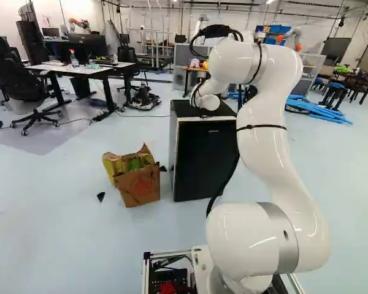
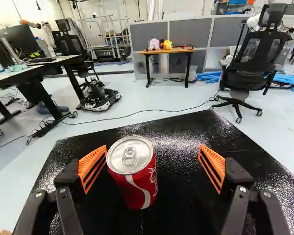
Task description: Grab a drink from the fridge
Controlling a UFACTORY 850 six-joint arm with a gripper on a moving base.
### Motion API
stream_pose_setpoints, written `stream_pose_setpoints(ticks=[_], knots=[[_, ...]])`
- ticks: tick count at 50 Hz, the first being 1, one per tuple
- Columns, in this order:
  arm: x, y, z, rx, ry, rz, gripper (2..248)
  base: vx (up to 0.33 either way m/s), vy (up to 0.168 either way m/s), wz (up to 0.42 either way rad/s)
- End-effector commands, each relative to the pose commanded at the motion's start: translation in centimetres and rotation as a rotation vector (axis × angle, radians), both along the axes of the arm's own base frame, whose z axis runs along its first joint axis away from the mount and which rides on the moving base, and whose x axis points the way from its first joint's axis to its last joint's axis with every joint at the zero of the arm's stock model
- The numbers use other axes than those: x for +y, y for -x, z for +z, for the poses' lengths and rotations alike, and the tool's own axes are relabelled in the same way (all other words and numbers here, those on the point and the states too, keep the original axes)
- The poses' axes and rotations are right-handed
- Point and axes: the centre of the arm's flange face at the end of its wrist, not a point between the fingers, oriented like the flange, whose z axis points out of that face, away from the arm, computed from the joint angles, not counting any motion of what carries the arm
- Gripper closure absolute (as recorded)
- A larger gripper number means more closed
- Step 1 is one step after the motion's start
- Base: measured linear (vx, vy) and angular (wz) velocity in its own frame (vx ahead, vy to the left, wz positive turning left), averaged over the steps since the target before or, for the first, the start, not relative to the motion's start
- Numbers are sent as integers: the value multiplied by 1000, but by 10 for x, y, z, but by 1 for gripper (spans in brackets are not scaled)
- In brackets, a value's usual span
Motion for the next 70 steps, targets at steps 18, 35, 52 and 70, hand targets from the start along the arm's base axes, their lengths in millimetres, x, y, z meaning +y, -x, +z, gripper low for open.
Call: stream_pose_setpoints(ticks=[18,35,52,70], knots=[[0,0,0,0,0,0,101,0,0,0],[0,0,0,0,0,0,150,0,0,0],[0,1,12,-16,2,0,150,0,0,0],[0,2,34,-46,5,0,150,0,0,0]])
